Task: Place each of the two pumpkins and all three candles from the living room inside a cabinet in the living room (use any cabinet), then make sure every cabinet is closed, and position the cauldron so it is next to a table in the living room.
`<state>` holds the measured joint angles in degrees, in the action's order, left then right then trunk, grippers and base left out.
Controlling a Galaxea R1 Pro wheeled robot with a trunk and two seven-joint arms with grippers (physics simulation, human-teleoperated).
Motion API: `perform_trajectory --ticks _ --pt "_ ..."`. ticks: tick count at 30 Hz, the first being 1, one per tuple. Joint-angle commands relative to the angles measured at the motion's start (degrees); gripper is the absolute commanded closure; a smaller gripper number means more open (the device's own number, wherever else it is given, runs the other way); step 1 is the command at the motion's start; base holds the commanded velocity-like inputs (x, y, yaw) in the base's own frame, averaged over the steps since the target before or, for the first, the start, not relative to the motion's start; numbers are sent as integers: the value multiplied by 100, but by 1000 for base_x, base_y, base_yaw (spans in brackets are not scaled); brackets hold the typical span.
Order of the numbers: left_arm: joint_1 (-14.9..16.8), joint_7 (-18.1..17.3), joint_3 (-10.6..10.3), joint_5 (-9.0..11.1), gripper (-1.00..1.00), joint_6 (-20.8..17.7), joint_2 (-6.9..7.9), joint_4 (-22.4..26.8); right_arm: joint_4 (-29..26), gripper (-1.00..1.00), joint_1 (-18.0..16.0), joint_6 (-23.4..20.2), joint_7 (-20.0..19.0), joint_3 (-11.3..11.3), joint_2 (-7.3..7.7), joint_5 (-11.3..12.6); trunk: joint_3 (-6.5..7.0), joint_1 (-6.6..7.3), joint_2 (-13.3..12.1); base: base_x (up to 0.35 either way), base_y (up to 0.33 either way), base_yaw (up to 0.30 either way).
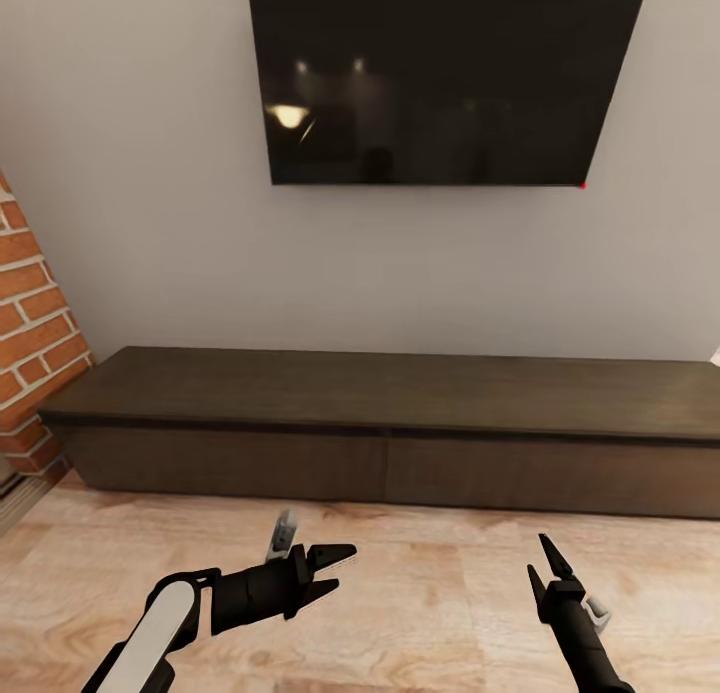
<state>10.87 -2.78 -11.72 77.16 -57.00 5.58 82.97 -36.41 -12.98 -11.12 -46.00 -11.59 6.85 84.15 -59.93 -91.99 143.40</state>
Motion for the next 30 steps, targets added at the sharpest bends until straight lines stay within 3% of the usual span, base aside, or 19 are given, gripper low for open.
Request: perform_trajectory --ticks 1,27,30 --pt "3 -29 -2 -25 -100 -7 4 0 3 -100 -3 -57 -14 -1 2 59 -5 -2 2 335 0 0" --pt "3 -29 -78 -28 -100 -5 -8 7 9 -100 -3 -57 -22 -10 1 62 -5 -2 2 334 0 0" --pt "3 -29 -192 -2 -100 -4 -22 1 11 -100 -3 -57 -23 -10 4 59 -5 -2 2 304 0 0"
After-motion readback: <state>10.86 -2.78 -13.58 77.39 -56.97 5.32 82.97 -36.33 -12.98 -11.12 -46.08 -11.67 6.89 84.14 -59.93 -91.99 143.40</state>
